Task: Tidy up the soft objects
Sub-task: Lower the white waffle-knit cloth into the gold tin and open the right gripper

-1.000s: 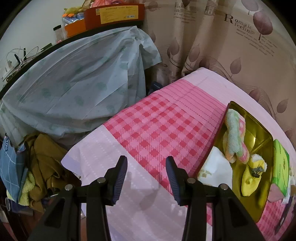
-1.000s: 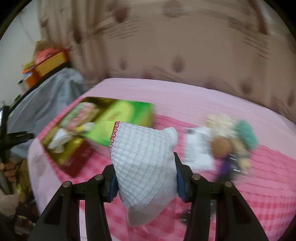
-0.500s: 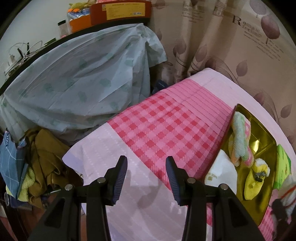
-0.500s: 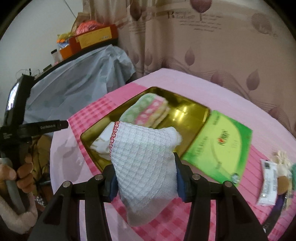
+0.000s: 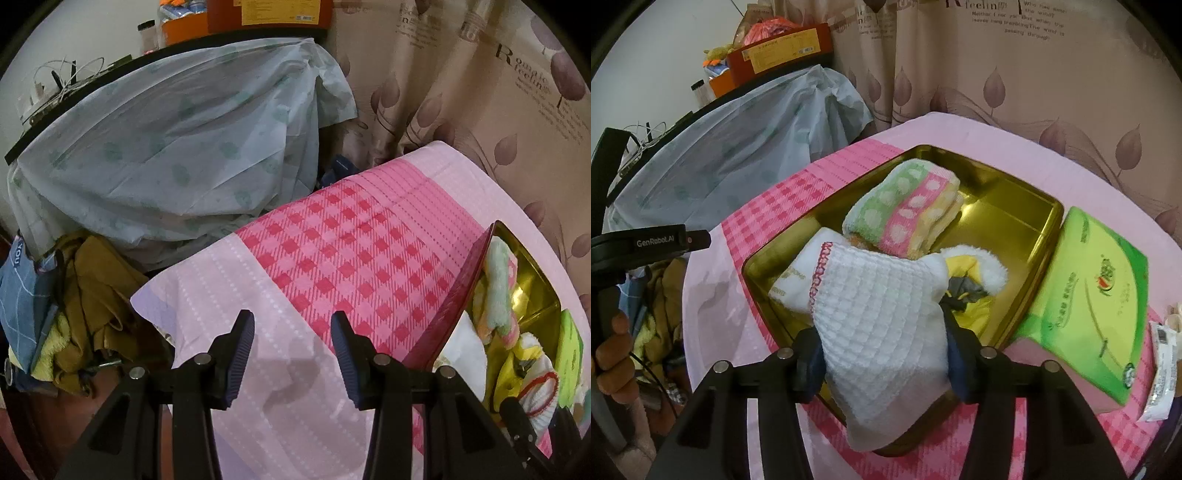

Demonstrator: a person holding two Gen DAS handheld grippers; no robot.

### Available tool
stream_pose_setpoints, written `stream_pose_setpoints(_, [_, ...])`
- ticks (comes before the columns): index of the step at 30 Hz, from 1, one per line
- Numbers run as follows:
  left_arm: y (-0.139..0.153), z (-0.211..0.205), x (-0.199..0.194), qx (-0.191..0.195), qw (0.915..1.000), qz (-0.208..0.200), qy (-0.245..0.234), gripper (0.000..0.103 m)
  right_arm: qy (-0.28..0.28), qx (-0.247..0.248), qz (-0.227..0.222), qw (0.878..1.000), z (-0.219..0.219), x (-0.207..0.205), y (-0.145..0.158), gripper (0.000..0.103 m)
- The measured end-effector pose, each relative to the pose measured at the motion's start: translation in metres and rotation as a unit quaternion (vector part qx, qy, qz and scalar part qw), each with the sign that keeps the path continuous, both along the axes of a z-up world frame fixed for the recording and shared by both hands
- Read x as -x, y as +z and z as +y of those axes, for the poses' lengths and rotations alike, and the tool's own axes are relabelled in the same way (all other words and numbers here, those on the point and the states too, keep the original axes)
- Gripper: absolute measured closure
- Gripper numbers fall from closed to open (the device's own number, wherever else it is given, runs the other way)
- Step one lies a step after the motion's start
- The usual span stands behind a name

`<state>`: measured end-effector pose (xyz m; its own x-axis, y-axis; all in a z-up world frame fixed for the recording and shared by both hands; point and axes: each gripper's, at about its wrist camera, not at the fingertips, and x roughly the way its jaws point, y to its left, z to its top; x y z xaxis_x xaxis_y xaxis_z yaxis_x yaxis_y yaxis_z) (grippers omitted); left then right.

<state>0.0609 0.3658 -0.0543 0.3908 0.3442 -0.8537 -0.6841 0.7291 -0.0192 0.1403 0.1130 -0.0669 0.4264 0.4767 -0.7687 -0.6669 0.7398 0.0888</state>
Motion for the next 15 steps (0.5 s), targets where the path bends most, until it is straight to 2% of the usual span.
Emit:
stream_pose_setpoints(4, [-0.001,-0.001,0.000,-0.001,1.0000,0.001,0.000,0.059,0.006,-0.001,0.003,1.000,0.001,0.000,-0.003,0.046])
stream_pose_setpoints(7, [-0.001,-0.001,0.000,-0.001,1.0000,0.001,0.000,0.059,0.008,-0.011,0.001,1.000,-0.002,0.002,0.001,0.035])
stream_pose_setpoints(11, [-0.002,-0.002,-0.001,-0.005,1.0000,0.003,-0.005,0.059,0.008,-0.040,-0.010,0.999,-0.015,0.011,0.016,0.027])
stream_pose_setpoints(15, [-0.001,-0.003,-0.002,-0.010,0.9999,0.004,-0.010,0.059,0.002,-0.059,-0.029,0.998,-0.036,0.019,0.035,0.026])
